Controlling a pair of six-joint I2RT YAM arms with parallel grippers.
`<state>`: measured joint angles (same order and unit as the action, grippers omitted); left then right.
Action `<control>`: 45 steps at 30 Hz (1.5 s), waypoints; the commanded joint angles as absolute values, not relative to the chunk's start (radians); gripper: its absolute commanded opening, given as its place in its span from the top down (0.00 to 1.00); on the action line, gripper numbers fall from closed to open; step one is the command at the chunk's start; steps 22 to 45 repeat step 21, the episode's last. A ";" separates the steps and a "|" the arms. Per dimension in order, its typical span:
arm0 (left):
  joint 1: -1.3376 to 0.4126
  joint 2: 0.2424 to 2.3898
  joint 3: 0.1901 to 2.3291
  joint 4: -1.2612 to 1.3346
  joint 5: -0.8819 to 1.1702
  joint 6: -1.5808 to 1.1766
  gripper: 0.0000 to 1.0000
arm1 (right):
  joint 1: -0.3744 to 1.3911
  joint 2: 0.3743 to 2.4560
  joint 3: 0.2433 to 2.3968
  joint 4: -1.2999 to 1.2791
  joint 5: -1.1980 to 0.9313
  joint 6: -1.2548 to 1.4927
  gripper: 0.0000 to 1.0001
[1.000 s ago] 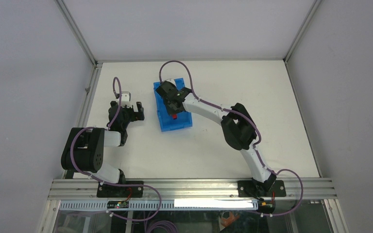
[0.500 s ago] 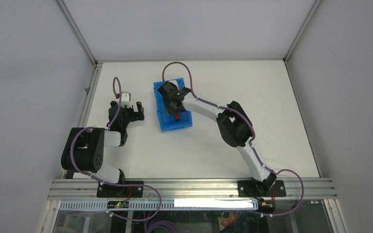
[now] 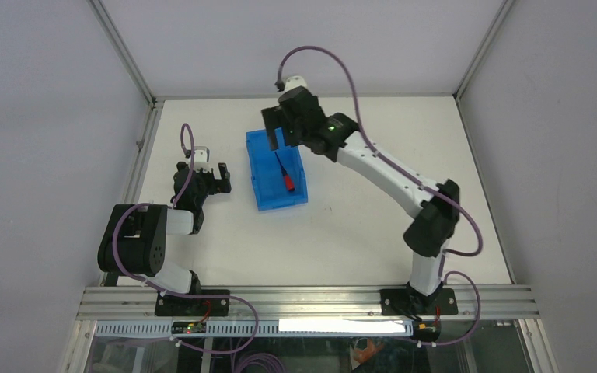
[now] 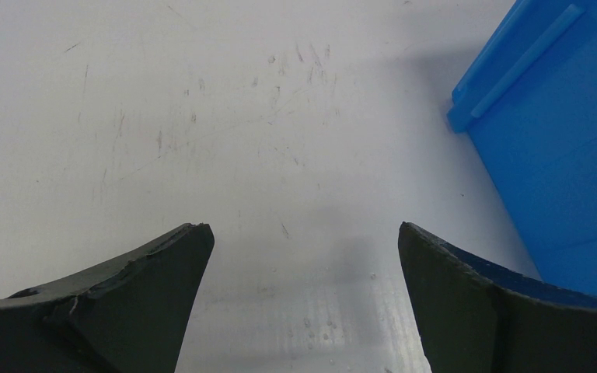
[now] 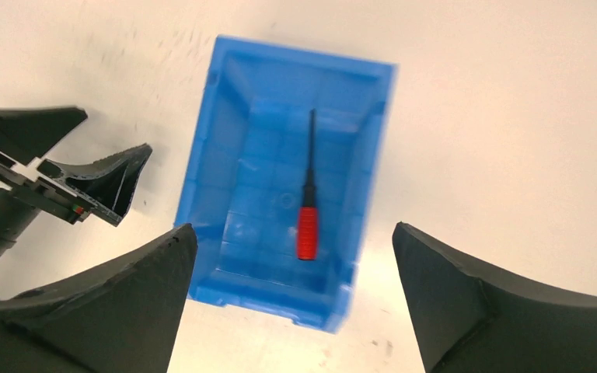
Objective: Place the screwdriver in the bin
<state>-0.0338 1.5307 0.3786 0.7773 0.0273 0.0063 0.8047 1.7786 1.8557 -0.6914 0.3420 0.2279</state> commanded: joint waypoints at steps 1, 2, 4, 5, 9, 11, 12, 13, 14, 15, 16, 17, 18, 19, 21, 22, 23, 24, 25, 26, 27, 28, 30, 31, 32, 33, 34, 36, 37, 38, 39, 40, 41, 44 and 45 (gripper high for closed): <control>-0.043 1.507 0.383 0.804 0.027 -0.011 0.01 | 0.610 1.552 1.655 -0.736 0.417 0.211 0.01; -0.042 1.507 0.383 0.804 0.026 -0.011 0.01 | 0.557 1.525 1.631 -0.738 0.400 0.215 0.01; -0.043 1.508 0.383 0.804 0.025 -0.011 0.01 | 0.450 1.458 1.564 -0.757 0.388 0.225 0.01; -0.042 1.508 0.383 0.804 0.026 -0.011 0.01 | 0.399 1.435 1.544 -0.777 0.386 0.234 0.01; -0.042 1.508 0.384 0.804 0.026 -0.011 0.01 | 0.233 1.374 1.493 -0.841 0.409 0.257 0.01; -0.042 1.507 0.383 0.804 0.026 -0.010 0.01 | 0.197 1.362 1.485 -0.879 0.449 0.278 0.01; -0.042 1.508 0.383 0.804 0.026 -0.011 0.01 | 0.195 1.356 1.475 -0.887 0.474 0.278 0.01; -0.041 1.507 0.383 0.804 0.026 -0.010 0.01 | 0.194 1.347 1.463 -0.886 0.492 0.278 0.01; -0.042 1.508 0.383 0.804 0.026 -0.010 0.01 | 0.193 1.335 1.445 -0.876 0.501 0.274 0.01; -0.042 1.507 0.383 0.804 0.026 -0.011 0.01 | 0.193 1.321 1.427 -0.858 0.494 0.267 0.01; -0.043 1.508 0.383 0.804 0.027 -0.011 0.01 | 0.194 1.304 1.409 -0.839 0.488 0.260 0.01; -0.043 1.507 0.383 0.804 0.026 -0.011 0.01 | 0.191 1.290 1.395 -0.821 0.477 0.256 0.01; -0.043 1.507 0.383 0.804 0.027 -0.010 0.01 | 0.189 1.282 1.391 -0.821 0.470 0.254 0.01; -0.043 1.506 0.383 0.804 0.026 -0.011 0.01 | 0.184 1.281 1.395 -0.829 0.471 0.258 0.01; -0.042 1.507 0.384 0.804 0.027 -0.011 0.01 | 0.181 1.281 1.406 -0.831 0.486 0.266 0.00; -0.042 1.507 0.384 0.804 0.027 -0.011 0.01 | 0.181 1.281 1.406 -0.831 0.486 0.266 0.00; -0.042 1.507 0.384 0.804 0.027 -0.011 0.01 | 0.181 1.281 1.406 -0.831 0.486 0.266 0.00; -0.042 1.507 0.384 0.804 0.027 -0.011 0.01 | 0.181 1.281 1.406 -0.831 0.486 0.266 0.00; -0.042 1.507 0.384 0.804 0.027 -0.011 0.01 | 0.181 1.281 1.406 -0.831 0.486 0.266 0.00; -0.042 1.507 0.384 0.804 0.027 -0.011 0.01 | 0.181 1.281 1.406 -0.831 0.486 0.266 0.00; -0.042 1.507 0.384 0.804 0.027 -0.011 0.01 | 0.181 1.281 1.406 -0.831 0.486 0.266 0.00; -0.042 1.507 0.384 0.804 0.027 -0.011 0.01 | 0.181 1.281 1.406 -0.831 0.486 0.266 0.00; -0.042 1.507 0.384 0.804 0.027 -0.011 0.01 | 0.181 1.281 1.406 -0.831 0.486 0.266 0.00; -0.042 1.507 0.384 0.804 0.027 -0.011 0.01 | 0.181 1.281 1.406 -0.831 0.486 0.266 0.00; -0.042 1.507 0.384 0.804 0.027 -0.011 0.01 | 0.181 1.281 1.406 -0.831 0.486 0.266 0.00; -0.042 1.507 0.384 0.804 0.027 -0.011 0.01 | 0.181 1.281 1.406 -0.831 0.486 0.266 0.00; -0.042 1.507 0.384 0.804 0.027 -0.011 0.01 | 0.181 1.281 1.406 -0.831 0.486 0.266 0.00; -0.042 1.507 0.384 0.804 0.027 -0.011 0.01 | 0.181 1.281 1.406 -0.831 0.486 0.266 0.00; -0.042 1.507 0.384 0.804 0.027 -0.011 0.01 | 0.181 1.281 1.406 -0.831 0.486 0.266 0.00; -0.042 1.507 0.384 0.804 0.027 -0.011 0.01 | 0.181 1.281 1.406 -0.831 0.486 0.266 0.00; -0.042 1.507 0.384 0.804 0.027 -0.011 0.01 | 0.181 1.281 1.406 -0.831 0.486 0.266 0.00; -0.042 1.507 0.384 0.804 0.027 -0.011 0.01 | 0.181 1.281 1.406 -0.831 0.486 0.266 0.00; -0.042 1.507 0.384 0.804 0.027 -0.011 0.01 | 0.181 1.281 1.406 -0.831 0.486 0.266 0.00; -0.042 1.507 0.384 0.804 0.027 -0.011 0.01 | 0.181 1.281 1.406 -0.831 0.486 0.266 0.00; -0.042 1.507 0.384 0.804 0.027 -0.011 0.01 | 0.181 1.281 1.406 -0.831 0.486 0.266 0.00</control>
